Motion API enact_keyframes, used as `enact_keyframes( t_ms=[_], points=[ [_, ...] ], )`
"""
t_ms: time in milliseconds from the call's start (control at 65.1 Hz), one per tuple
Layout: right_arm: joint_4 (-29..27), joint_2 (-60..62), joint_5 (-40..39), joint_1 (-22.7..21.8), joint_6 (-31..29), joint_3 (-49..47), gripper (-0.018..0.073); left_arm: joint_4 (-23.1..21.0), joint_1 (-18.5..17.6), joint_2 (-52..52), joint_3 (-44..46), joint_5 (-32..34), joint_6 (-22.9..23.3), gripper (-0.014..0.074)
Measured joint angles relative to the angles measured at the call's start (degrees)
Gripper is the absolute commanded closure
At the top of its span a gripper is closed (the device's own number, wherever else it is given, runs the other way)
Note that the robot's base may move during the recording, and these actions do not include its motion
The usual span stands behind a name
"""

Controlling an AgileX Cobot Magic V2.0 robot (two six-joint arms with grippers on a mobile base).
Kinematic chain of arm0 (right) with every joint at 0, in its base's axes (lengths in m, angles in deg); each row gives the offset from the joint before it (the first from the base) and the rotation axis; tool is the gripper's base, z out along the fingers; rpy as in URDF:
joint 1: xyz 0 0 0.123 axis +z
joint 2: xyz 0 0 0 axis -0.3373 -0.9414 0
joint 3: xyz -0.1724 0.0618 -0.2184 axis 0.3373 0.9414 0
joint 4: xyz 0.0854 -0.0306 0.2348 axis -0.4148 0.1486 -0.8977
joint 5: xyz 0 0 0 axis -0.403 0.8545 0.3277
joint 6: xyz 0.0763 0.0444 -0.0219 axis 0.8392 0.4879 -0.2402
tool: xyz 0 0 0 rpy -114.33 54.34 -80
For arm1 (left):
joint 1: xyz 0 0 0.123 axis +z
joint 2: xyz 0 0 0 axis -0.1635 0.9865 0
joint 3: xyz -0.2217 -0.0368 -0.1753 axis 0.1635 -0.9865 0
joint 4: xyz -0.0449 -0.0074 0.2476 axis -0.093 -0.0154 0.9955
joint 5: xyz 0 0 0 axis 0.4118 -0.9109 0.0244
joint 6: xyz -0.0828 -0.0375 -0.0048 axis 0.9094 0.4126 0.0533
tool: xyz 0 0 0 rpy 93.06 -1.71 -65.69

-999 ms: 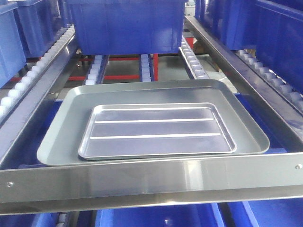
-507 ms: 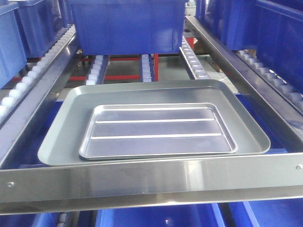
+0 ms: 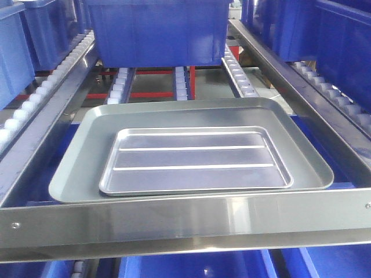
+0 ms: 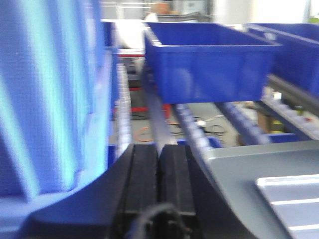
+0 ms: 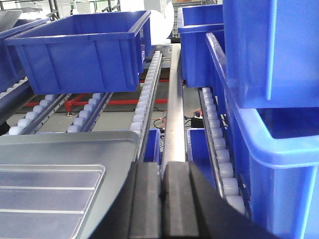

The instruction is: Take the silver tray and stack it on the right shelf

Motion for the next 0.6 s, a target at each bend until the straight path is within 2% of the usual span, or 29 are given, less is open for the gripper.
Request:
enact_keyframes(
  t_ms=[108,169,446,599],
  points=[
    [0.00,0.00,0.00,0.00,0.00,0.00,0.0505,0.00,5.27,-2.12,-2.83,0.40,-0.14,0.0697],
    [0.00,0.00,0.12,0.00,0.00,0.00,0.0505,0.00,6.73,-2.21,-3.22,0.84,-0.14,0.0697],
    [0.00,0.00,0.12,0.00,0.00,0.00,0.0505,0.33,6.91,-2.49,-3.30,-3.57,0.41,0.0697],
    [0.00,0.00,0.12,0.00,0.00,0.00,0.0505,0.33,6.91,-2.49,-3.30,-3.57,0.53,0.0697]
  ],
)
